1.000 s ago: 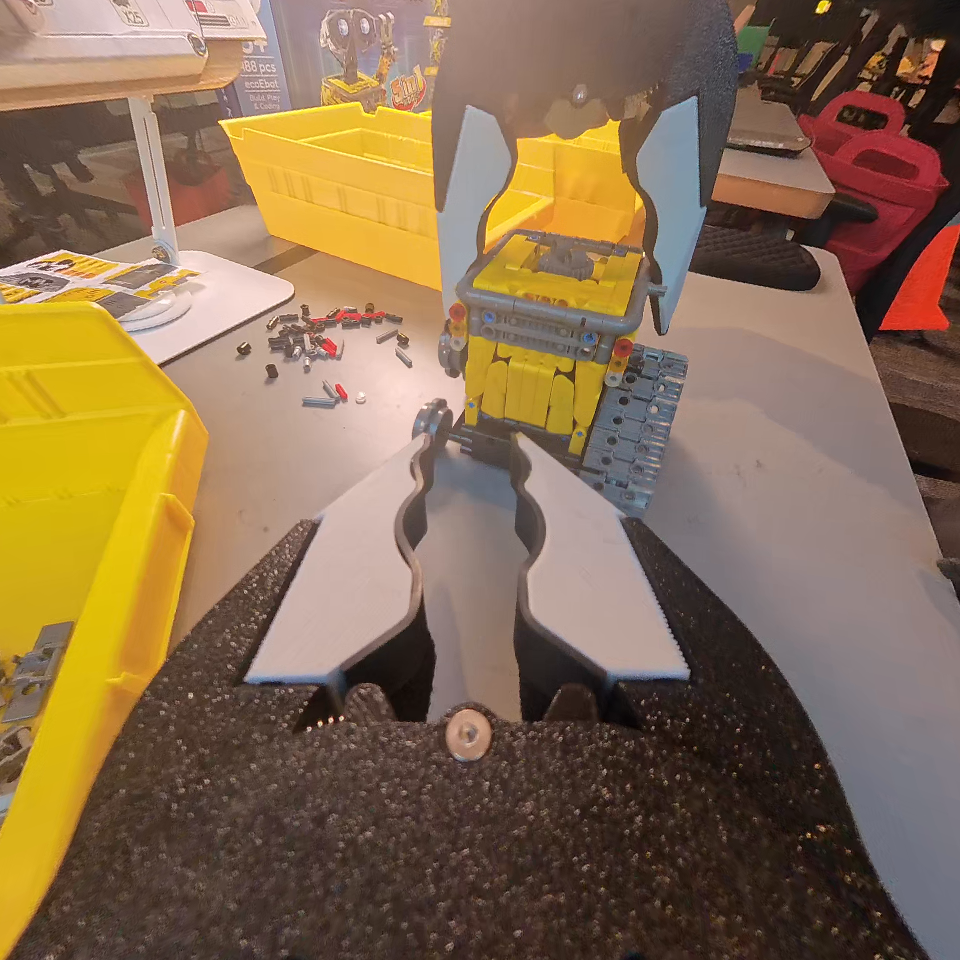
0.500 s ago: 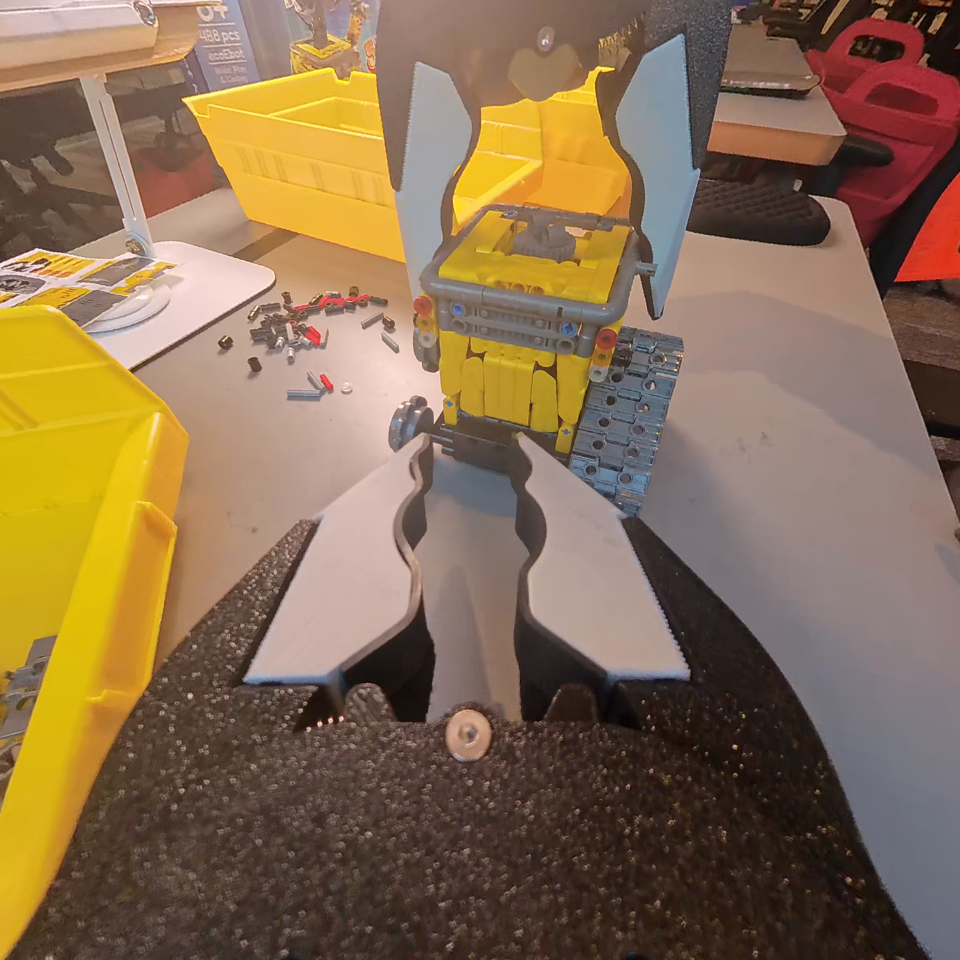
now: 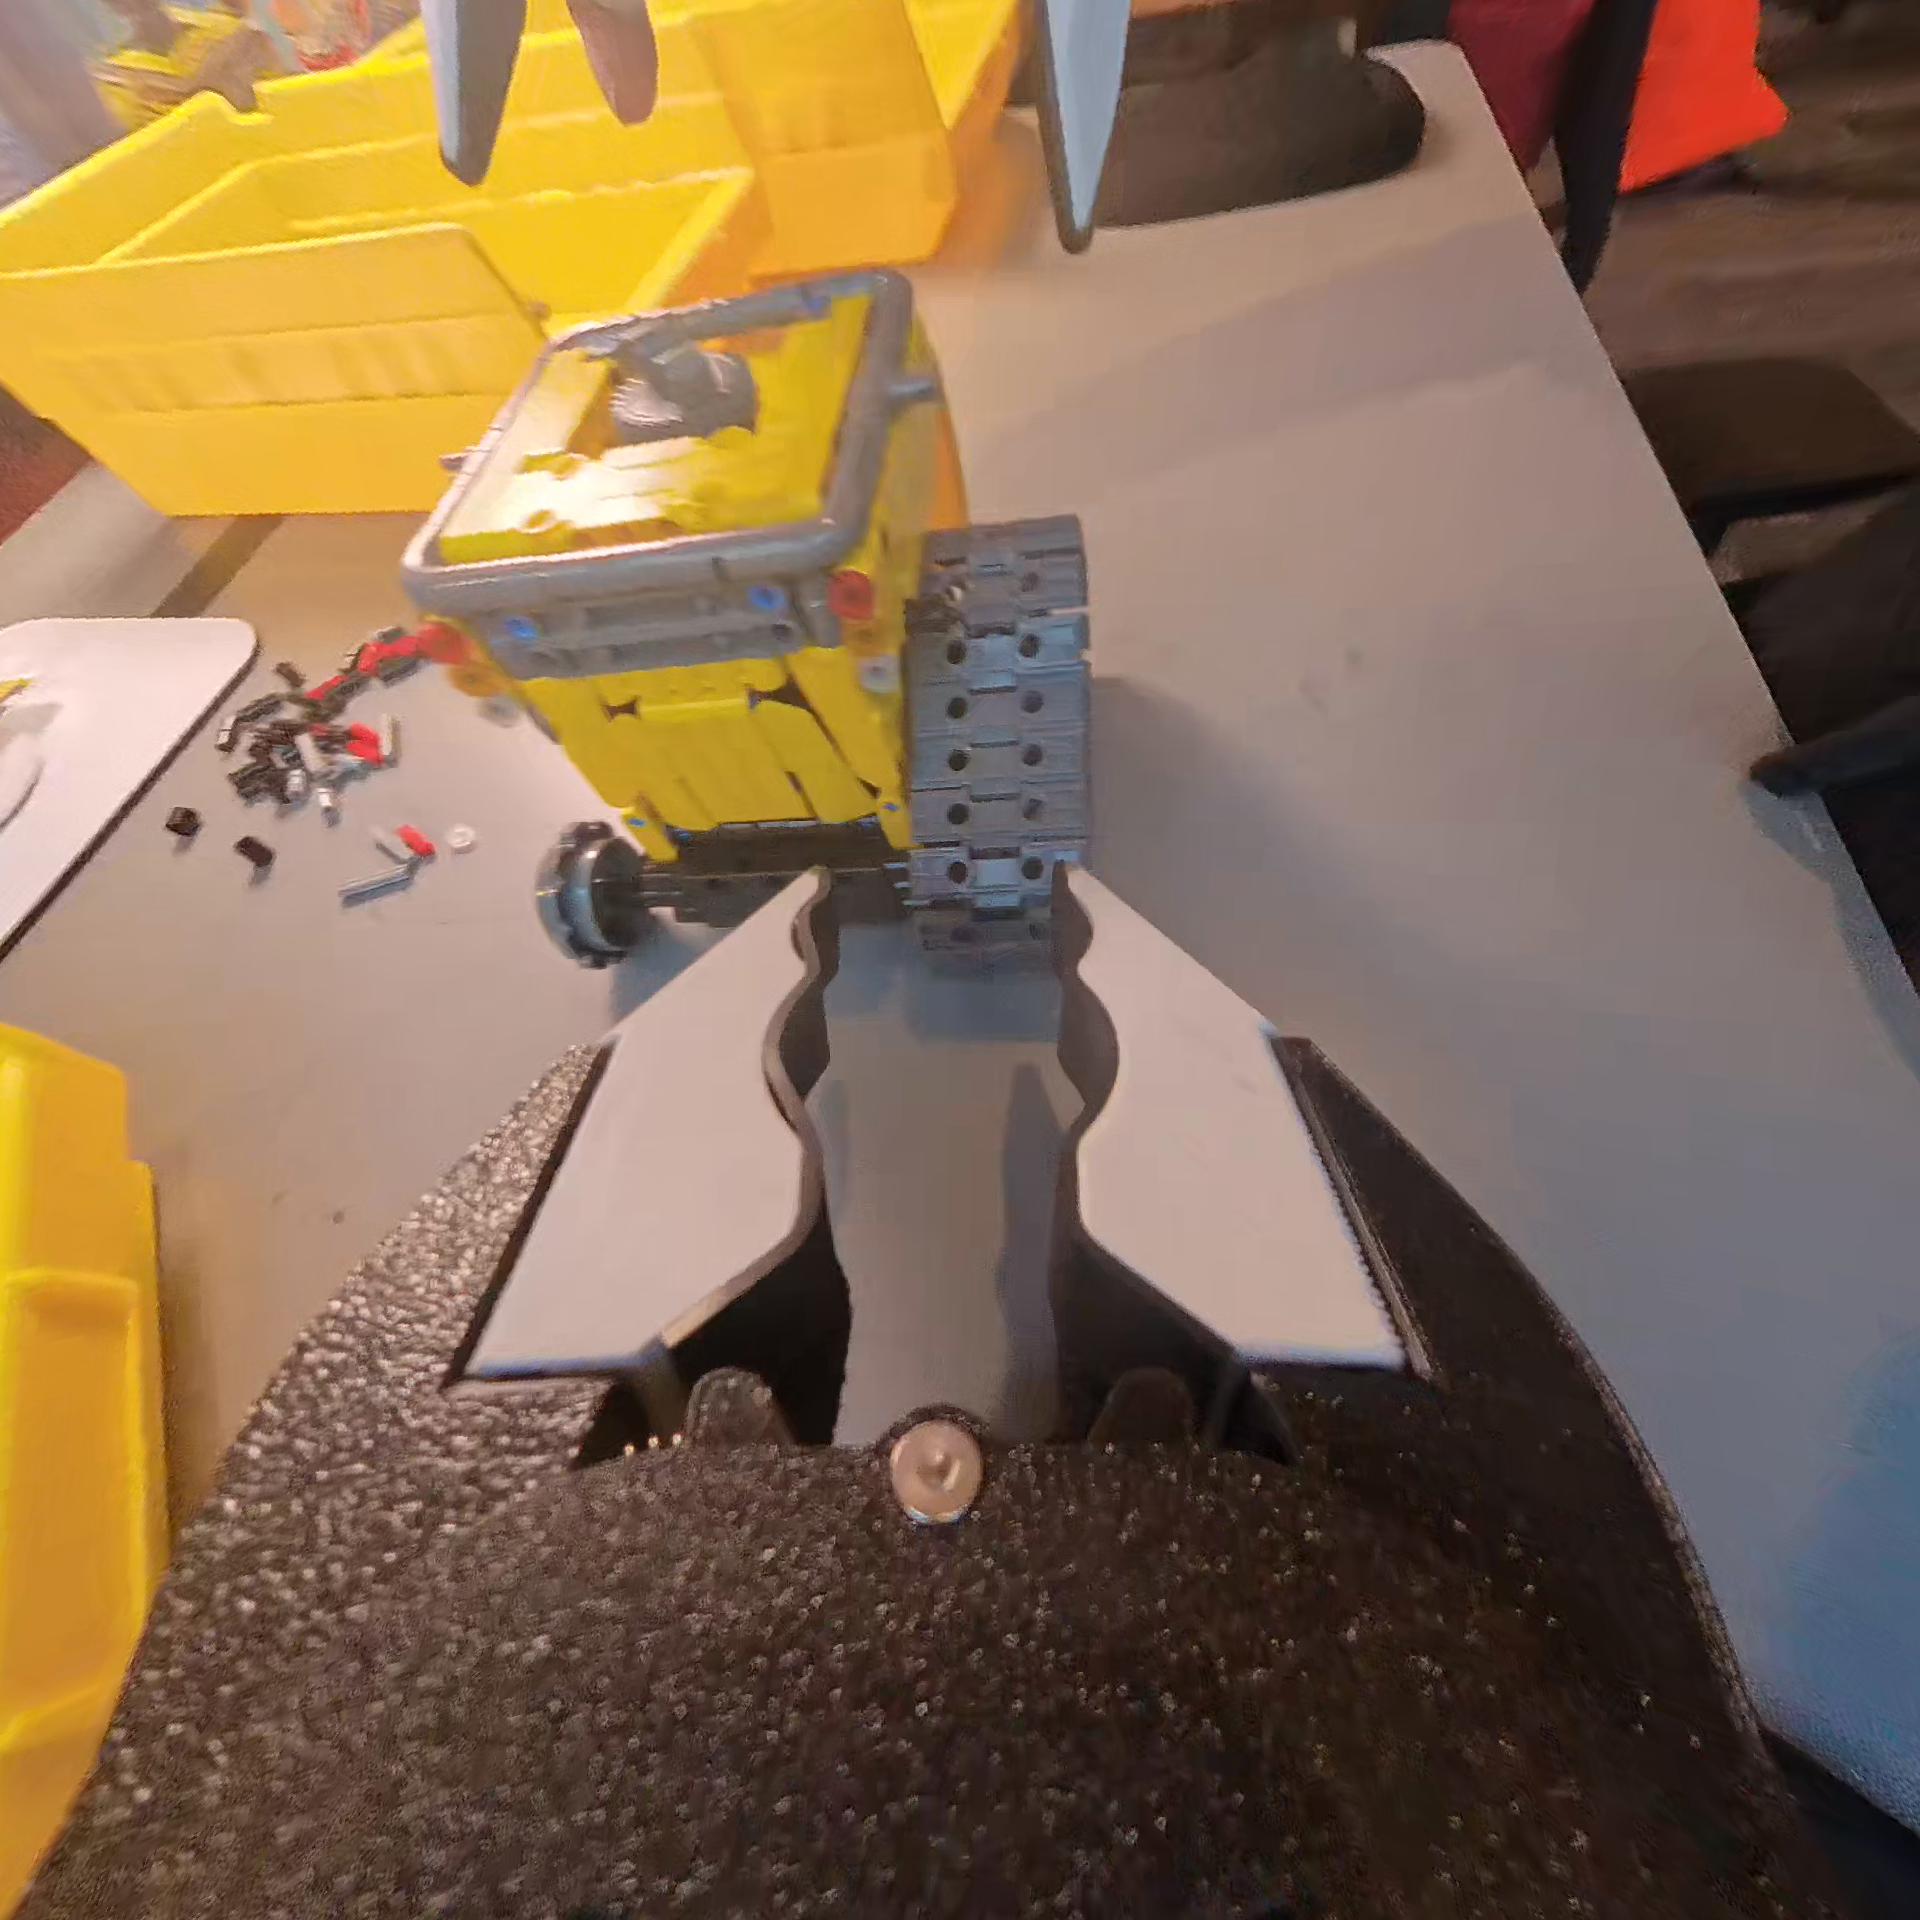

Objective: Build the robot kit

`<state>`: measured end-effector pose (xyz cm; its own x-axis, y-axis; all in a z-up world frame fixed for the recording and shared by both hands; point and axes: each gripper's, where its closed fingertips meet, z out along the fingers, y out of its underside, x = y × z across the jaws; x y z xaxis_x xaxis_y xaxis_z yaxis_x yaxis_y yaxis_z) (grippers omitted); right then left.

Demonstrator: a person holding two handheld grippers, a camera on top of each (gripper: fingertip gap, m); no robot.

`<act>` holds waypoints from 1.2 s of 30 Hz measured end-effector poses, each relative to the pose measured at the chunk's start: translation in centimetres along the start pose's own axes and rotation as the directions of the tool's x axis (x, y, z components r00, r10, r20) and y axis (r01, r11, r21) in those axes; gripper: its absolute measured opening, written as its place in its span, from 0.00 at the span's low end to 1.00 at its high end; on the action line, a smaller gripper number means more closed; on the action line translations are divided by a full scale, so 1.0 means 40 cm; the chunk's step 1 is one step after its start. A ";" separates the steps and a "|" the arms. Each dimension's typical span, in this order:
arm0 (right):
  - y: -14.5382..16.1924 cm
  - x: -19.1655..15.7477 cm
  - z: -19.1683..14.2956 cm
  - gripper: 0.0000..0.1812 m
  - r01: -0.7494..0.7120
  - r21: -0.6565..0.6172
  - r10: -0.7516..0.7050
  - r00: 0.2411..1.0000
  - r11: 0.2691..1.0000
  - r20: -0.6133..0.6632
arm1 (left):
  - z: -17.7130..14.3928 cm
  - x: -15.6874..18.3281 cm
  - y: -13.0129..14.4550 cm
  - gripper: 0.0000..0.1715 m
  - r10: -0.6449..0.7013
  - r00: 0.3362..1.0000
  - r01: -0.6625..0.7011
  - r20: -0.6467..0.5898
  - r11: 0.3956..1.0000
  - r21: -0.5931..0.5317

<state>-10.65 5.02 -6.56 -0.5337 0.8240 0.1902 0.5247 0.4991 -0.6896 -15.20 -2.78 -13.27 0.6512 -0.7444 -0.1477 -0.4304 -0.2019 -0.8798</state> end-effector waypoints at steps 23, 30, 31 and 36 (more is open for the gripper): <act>0.150 -0.118 0.071 0.10 -0.333 0.285 0.434 0.583 0.899 -0.687 | 0.150 0.056 -0.031 0.22 -0.170 0.984 0.176 0.051 0.973 -0.147; 0.171 -0.107 0.066 0.23 -0.339 0.236 0.394 0.544 0.911 -0.741 | 0.176 0.063 -0.057 0.22 -0.290 0.957 0.291 0.026 0.950 -0.111; 0.172 -0.106 0.064 0.22 -0.345 0.245 0.406 0.544 0.906 -0.735 | 0.177 0.062 -0.058 0.22 -0.300 0.954 0.301 0.027 0.948 -0.108; 0.193 -0.112 0.064 0.28 -0.410 0.268 0.472 0.554 0.872 -0.686 | 0.178 0.065 -0.053 0.22 -0.312 0.949 0.314 0.035 0.943 -0.107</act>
<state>-5.89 4.52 -14.52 0.4064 0.8761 0.2592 0.4983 0.0252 -0.8666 -8.13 0.25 -15.03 0.7746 -0.6213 0.1183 -0.2684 -0.4922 -0.8281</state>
